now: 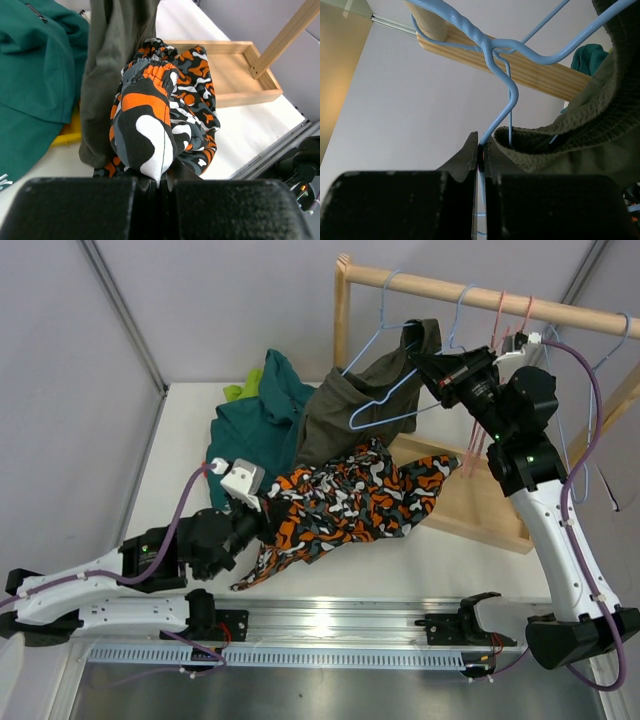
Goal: Remove the shorts from the hanger
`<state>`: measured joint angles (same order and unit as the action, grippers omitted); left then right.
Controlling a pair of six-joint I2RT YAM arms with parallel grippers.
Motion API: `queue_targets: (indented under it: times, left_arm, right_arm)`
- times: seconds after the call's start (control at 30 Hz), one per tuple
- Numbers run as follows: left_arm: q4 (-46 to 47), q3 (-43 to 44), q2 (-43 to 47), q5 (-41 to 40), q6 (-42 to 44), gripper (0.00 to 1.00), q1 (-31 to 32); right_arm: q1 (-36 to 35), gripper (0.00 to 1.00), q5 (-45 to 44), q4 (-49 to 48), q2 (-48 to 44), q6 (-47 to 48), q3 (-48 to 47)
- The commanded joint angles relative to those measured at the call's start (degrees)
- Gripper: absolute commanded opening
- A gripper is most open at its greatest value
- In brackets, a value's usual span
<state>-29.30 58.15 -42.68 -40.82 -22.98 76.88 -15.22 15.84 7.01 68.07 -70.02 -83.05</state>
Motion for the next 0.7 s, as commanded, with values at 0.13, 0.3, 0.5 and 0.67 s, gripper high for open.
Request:
queue_targets:
  times: [0.13, 0.3, 0.5, 0.67]
  left_arm:
    - [-6.9, 7.3, 2.9, -7.9, 1.2, 0.0, 0.4]
    - [-14.8, 16.4, 2.7, -17.4, 6.6, 0.0, 0.3]
    - [-19.6, 22.4, -2.1, -21.6, 12.2, 0.0, 0.2]
    - [-24.1, 24.8, -7.7, -19.6, 14.3, 0.0, -4.3]
  right_arm:
    - [0.3, 0.63, -0.7, 1.1, -3.7, 1.9, 0.7]
    - [0.4, 0.99, -3.0, 6.7, -8.0, 5.9, 0.1]
    - [-0.6, 0.99, -6.2, 18.2, -11.2, 14.6, -5.4]
    - [-1.4, 0.99, -11.0, 35.0, -11.1, 22.9, -13.9]
